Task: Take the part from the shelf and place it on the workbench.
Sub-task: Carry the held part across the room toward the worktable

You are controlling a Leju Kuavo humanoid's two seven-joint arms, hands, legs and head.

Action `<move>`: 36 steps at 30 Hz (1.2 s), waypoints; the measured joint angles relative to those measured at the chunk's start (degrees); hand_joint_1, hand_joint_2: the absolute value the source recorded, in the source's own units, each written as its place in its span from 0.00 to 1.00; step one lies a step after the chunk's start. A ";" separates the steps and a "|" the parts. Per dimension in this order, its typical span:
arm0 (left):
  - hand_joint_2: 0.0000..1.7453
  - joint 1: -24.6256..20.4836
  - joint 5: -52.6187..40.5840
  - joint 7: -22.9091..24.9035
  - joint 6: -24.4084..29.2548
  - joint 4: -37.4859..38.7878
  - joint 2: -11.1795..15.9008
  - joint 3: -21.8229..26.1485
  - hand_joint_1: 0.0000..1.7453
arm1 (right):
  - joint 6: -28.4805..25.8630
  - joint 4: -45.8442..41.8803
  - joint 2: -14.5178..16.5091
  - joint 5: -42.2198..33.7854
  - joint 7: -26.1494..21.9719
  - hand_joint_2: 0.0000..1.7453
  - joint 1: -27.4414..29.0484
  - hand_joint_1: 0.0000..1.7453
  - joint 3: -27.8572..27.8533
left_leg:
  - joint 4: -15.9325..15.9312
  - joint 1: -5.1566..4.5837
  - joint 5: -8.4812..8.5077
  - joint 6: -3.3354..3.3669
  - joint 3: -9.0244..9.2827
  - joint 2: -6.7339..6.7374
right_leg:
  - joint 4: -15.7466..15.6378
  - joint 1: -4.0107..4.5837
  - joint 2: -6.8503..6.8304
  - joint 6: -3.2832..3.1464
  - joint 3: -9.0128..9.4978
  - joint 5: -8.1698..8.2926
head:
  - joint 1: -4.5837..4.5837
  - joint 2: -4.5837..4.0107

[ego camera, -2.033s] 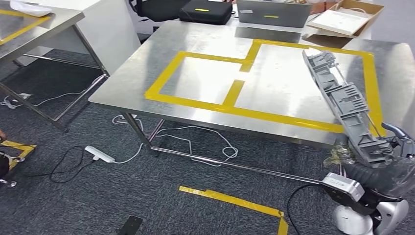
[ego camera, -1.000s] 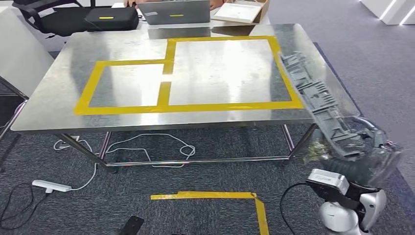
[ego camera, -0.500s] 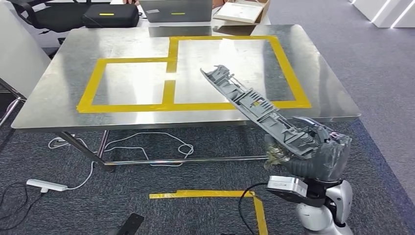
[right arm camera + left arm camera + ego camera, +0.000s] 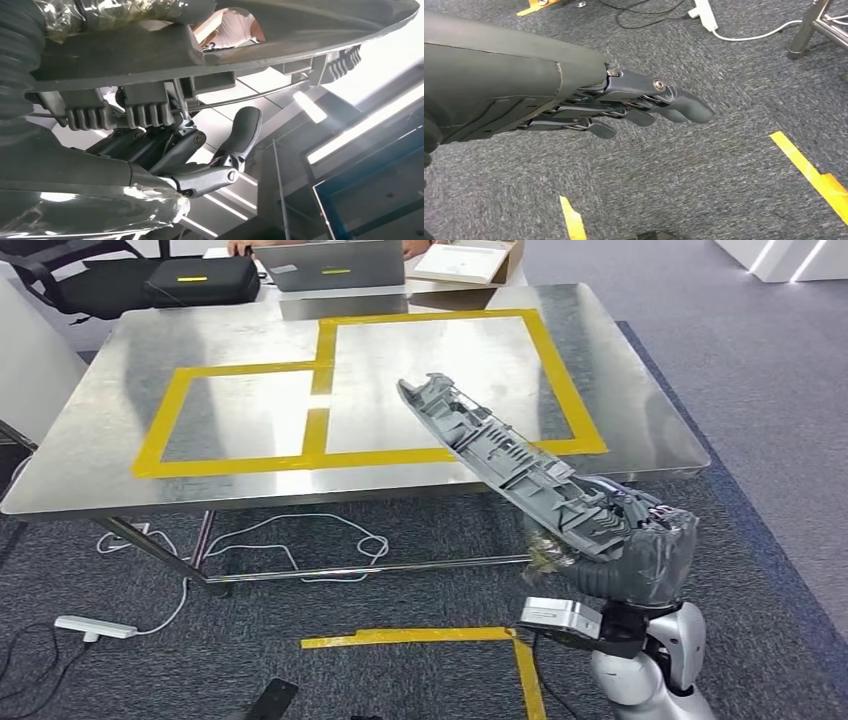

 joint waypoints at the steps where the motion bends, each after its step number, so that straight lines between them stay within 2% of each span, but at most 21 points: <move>1: 1.00 -0.01 0.00 0.02 0.00 0.00 0.02 -0.01 0.00 | -0.22 0.01 0.00 0.19 0.02 1.00 0.00 1.00 0.04 | -3.49 -0.02 2.23 0.29 1.61 0.04 | 0.01 0.05 -0.02 0.04 0.08 -0.02 | -0.01 0.00; 3: 1.00 -0.09 0.00 0.02 0.00 -0.01 0.13 -0.03 0.00 | -0.62 0.01 0.00 0.45 0.04 1.00 -0.05 1.00 0.08 | -10.69 -0.26 5.26 1.03 4.92 0.34 | 0.16 0.31 -0.12 0.26 0.05 -0.11 | 0.03 0.00; 4: 1.00 -0.14 0.00 0.02 0.00 -0.01 0.17 -0.06 0.00 | -0.77 0.01 0.00 0.50 0.05 1.00 -0.06 1.00 0.09 | -12.60 -0.37 5.64 1.28 5.68 0.45 | 0.25 0.41 -0.22 0.47 -0.12 -0.11 | 0.07 0.00; 8: 1.00 -0.08 0.00 0.01 0.00 0.00 0.21 -0.27 0.00 | -0.96 -0.05 0.00 0.00 0.15 1.00 -0.13 1.00 0.26 | -14.13 -0.27 5.83 1.97 5.91 0.16 | 0.89 0.36 -0.61 1.65 -0.93 -0.62 | 0.13 0.00; 10: 1.00 -0.18 -0.08 0.02 -0.01 -0.01 0.16 -0.35 0.00 | -0.90 -0.11 0.00 -1.58 0.13 1.00 -0.56 1.00 0.62 | -14.43 0.01 6.12 2.42 5.98 -0.01 | 5.34 0.22 -0.36 2.22 -3.04 -3.39 | 0.26 0.00; 12: 1.00 -0.28 -0.24 0.09 -0.08 -0.01 0.12 -0.42 0.00 | -0.79 -0.12 0.00 -4.08 0.04 1.00 -1.09 1.00 1.07 | -14.42 0.01 6.17 2.53 5.90 -0.21 | 13.32 0.08 -0.15 2.64 -6.64 -7.02 | 0.33 0.00; 13: 1.00 -0.28 -0.32 0.14 -0.12 0.00 0.09 -0.45 0.00 | -0.72 -0.12 0.00 -5.41 0.01 1.00 -1.29 1.00 1.25 | -14.41 0.02 6.17 2.54 5.88 -0.36 | 16.25 -0.01 -0.11 2.81 -8.01 -7.86 | 0.32 0.00; 14: 1.00 -0.28 -0.40 0.20 -0.16 0.01 0.07 -0.53 0.00 | -0.56 -0.12 0.01 -6.67 -0.02 1.00 -1.55 1.00 1.36 | -14.39 0.03 6.18 2.54 5.89 -0.58 | 17.07 -0.11 -0.09 2.93 -8.39 -7.56 | 0.33 0.00; 15: 1.00 -0.29 -0.46 0.24 -0.19 0.01 0.04 -0.65 0.00 | -0.35 -0.12 0.05 -7.71 -0.04 1.00 -1.93 1.00 1.45 | -14.36 0.04 6.18 2.51 5.91 -0.85 | 15.54 -0.24 -0.08 3.00 -7.64 -6.19 | 0.34 0.00; 17: 1.00 -0.42 -0.69 0.33 -0.22 0.00 -0.04 -1.04 0.00 | 0.15 -0.13 0.27 -9.12 -0.04 1.00 -3.28 1.00 1.69 | -14.28 0.03 6.19 2.24 5.94 -1.45 | 7.69 -0.60 0.55 3.05 -3.69 -2.28 | 0.34 0.00; 19: 1.00 -0.67 -0.87 0.44 -0.24 -0.01 -0.08 -1.34 0.00 | 0.60 -0.15 0.63 -9.66 -0.05 1.00 -4.95 1.00 2.09 | -14.03 -0.12 6.30 1.62 5.58 -1.93 | 1.60 -0.82 1.61 2.90 -0.55 -0.58 | 0.28 0.00; 22: 1.00 -0.84 -0.93 0.72 -0.24 0.00 -0.06 -1.57 0.00 | 1.03 -0.15 1.10 -9.46 0.13 1.00 -6.62 1.00 2.68 | -13.98 0.05 6.59 0.62 5.02 -2.45 | 0.56 -0.66 1.71 1.98 -0.05 -0.60 | 0.18 0.00; 24: 1.00 -0.87 -0.94 0.81 -0.24 0.01 -0.04 -1.73 0.00 | 1.08 -0.11 1.41 -9.07 0.32 1.00 -7.33 1.00 2.90 | -12.46 0.19 5.37 0.10 4.33 -2.23 | 0.32 -0.73 1.14 1.10 0.06 -0.40 | -0.07 0.00; 27: 1.00 -1.04 -0.94 0.83 -0.26 0.00 -0.03 -1.83 0.00 | 1.08 -0.07 1.79 -8.80 0.46 1.00 -8.01 1.00 3.05 | -2.71 0.26 0.30 -0.50 -0.11 -1.33 | 0.21 -0.66 0.13 0.35 0.11 -0.39 | -0.57 0.00; 28: 1.00 -1.01 -0.94 0.85 -0.27 0.00 -0.03 -1.84 0.00 | 1.08 -0.01 1.82 -8.78 0.51 1.00 -8.07 1.00 3.07 | 0.62 0.28 -0.87 -0.58 -1.67 -1.20 | 0.22 -0.57 -0.19 0.29 0.11 -0.43 | -0.54 0.00; 29: 1.00 -0.95 -0.94 0.87 -0.29 0.00 -0.04 -1.85 0.00 | 1.08 0.08 1.84 -8.75 0.56 1.00 -8.09 1.00 3.09 | 2.32 0.28 -1.01 -0.57 -2.48 -1.11 | 0.23 -0.48 -0.48 0.26 0.12 -0.46 | -0.57 0.00; 30: 1.00 -0.90 -0.94 0.89 -0.31 0.00 -0.04 -1.86 0.00 | 1.08 0.15 1.87 -8.75 0.61 1.00 -8.09 1.00 3.13 | 1.84 0.26 -0.02 -0.45 -2.26 -1.02 | 0.24 -0.39 -0.72 0.24 0.16 -0.48 | -0.58 0.00; 31: 1.00 -0.87 -0.94 0.90 -0.32 0.00 -0.04 -1.87 0.00 | 1.08 0.21 1.91 -8.75 0.64 1.00 -8.10 1.00 3.18 | -0.83 0.21 1.88 -0.20 -0.95 -0.81 | 0.24 -0.29 -0.94 0.25 0.25 -0.51 | -0.58 0.00; 33: 1.00 -0.96 -0.94 0.90 -0.33 0.00 0.01 -1.90 0.00 | 1.08 0.23 2.02 -8.75 0.67 1.00 -8.16 1.00 3.33 | -8.54 -0.16 5.56 0.64 2.85 0.50 | 0.32 0.02 -1.31 0.40 0.40 -0.66 | -0.60 0.00; 34: 1.00 -1.07 -0.94 0.91 -0.33 0.00 0.02 -1.93 0.00 | 1.08 0.23 2.06 -8.76 0.67 1.00 -8.20 1.00 3.39 | -11.43 -0.39 6.37 1.03 4.22 1.16 | 0.40 0.18 -1.51 0.57 0.35 -0.72 | -0.58 0.00; 36: 1.00 -1.21 -0.94 0.93 -0.33 0.01 0.05 -2.03 0.00 | 1.07 0.23 2.08 -8.76 0.69 1.00 -8.24 1.00 3.44 | -13.44 -0.74 6.28 1.46 4.91 1.55 | 0.44 0.41 -2.08 1.03 0.16 -0.77 | -0.56 0.00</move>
